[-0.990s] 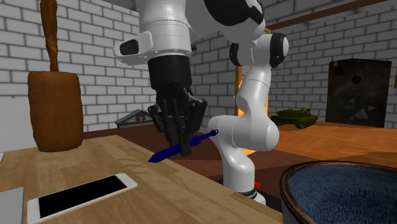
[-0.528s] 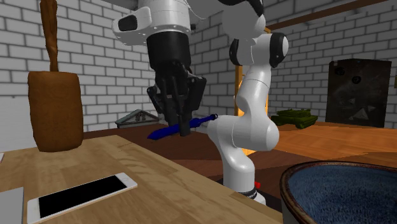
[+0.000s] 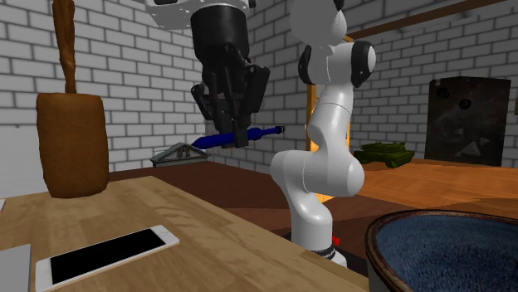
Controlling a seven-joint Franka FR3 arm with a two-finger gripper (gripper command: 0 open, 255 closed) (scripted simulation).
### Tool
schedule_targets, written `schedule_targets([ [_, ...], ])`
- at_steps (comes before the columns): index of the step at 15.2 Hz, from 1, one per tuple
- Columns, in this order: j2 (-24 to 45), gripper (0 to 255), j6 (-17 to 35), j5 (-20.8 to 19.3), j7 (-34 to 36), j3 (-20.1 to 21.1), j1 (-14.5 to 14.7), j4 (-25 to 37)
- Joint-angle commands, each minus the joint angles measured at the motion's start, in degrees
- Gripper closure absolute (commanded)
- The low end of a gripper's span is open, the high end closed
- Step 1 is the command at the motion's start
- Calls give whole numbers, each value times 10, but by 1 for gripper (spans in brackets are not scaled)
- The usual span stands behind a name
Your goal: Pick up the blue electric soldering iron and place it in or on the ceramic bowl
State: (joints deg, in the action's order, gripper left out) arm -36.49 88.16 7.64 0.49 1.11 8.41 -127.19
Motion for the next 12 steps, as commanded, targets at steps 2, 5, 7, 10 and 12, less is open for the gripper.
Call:
schedule_targets([
  [2, 7, 255, -22, 0, 3, 0, 0, 29],
  [5, 16, 255, -20, 14, 31, 22, 9, 40],
  [7, 27, 255, -14, 27, 58, 45, 17, 49],
  [10, 47, 255, -4, 44, 99, 80, 28, 66],
  [12, 64, 255, 3, 54, 126, 102, 35, 81],
])
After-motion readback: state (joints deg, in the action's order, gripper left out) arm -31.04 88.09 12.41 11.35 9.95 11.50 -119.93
